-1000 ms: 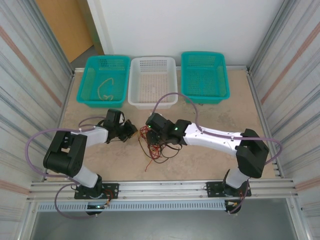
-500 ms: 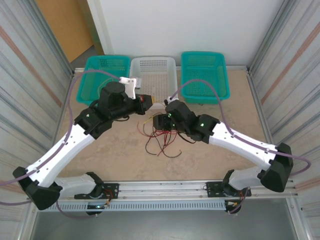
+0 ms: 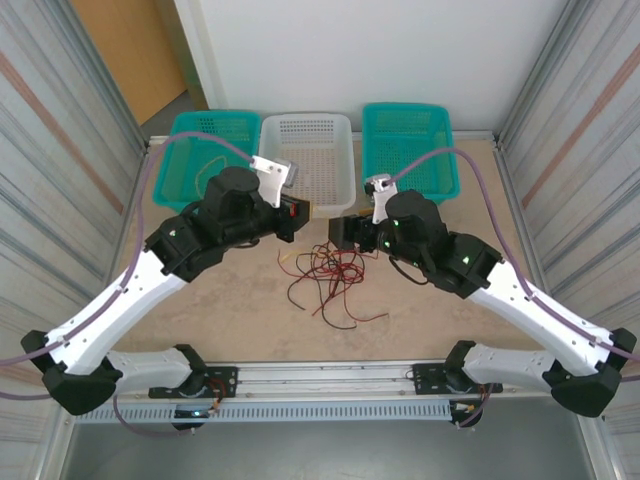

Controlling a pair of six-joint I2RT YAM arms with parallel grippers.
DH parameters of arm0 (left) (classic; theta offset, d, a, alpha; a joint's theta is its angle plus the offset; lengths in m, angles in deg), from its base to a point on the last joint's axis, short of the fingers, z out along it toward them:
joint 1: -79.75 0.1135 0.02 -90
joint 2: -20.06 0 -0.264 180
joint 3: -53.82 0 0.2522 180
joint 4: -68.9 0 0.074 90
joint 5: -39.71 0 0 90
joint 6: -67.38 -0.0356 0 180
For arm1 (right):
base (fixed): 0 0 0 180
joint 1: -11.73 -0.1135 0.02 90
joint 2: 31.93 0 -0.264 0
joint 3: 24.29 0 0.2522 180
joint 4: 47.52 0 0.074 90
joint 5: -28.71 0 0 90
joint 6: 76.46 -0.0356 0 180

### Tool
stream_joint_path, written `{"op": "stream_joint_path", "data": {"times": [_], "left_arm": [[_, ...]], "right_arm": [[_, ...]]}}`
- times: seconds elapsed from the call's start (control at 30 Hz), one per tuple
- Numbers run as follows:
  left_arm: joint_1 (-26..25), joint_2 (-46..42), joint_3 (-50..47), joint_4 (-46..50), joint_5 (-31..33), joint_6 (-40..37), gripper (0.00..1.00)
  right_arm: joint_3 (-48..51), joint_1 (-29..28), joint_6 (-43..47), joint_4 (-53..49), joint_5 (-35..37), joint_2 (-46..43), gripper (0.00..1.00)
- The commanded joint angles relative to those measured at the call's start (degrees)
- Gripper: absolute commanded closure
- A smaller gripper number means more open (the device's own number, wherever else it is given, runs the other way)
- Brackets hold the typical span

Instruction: Untangle the cables

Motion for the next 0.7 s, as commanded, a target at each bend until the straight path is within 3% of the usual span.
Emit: {"op": "stream_joint_path", "data": {"times": [0.0, 0.1, 0.17, 0.37, 0.4, 0.43, 0.5, 0.53, 0.67], "left_arm": [[0.04, -1.66, 4.84, 0.72, -4.09, -3.05, 1.0], [0.54, -1.3, 6.55, 2.26, -4.95, -3.98, 1.0], [1.32, -1.39, 6.61, 2.08, -5.98, -3.64, 1.0], [5.05, -2.87, 2.34, -1.92, -11.74, -0.87, 1.0], [6.16, -3.57, 0.41, -3.83, -13.34, 0.22, 1.0], [7.26, -4.17, -1.56, -5.78, -15.48, 1.06, 0.9], [8.52, -5.48, -6.22, -8.7, -17.08, 2.26, 0.46], [8.55, -5.89, -7.8, -9.11, -16.96, 2.22, 0.35], [7.62, -9.13, -15.58, -13.54, -20.16, 3.63, 0.27]], "right_arm": [[-3.26, 0.46, 7.13, 0.02, -5.92, 2.04, 0.22], [-5.15, 1.98, 8.31, -0.07, -6.82, 4.29, 0.28], [-5.55, 2.67, 8.69, 0.54, -7.45, 5.27, 0.37], [-6.61, 2.95, 9.5, 2.84, -6.92, 6.83, 1.0], [-6.94, 2.95, 9.5, 2.71, -6.37, 6.93, 1.0], [-7.05, 2.95, 9.55, 2.82, -6.15, 6.81, 1.0], [-6.82, 2.9, 9.57, 3.65, -5.16, 6.03, 1.0], [-6.73, 3.03, 9.66, 3.95, -4.6, 5.57, 1.0], [-7.16, 3.79, 10.03, 3.72, -2.54, 4.67, 1.0]]}}
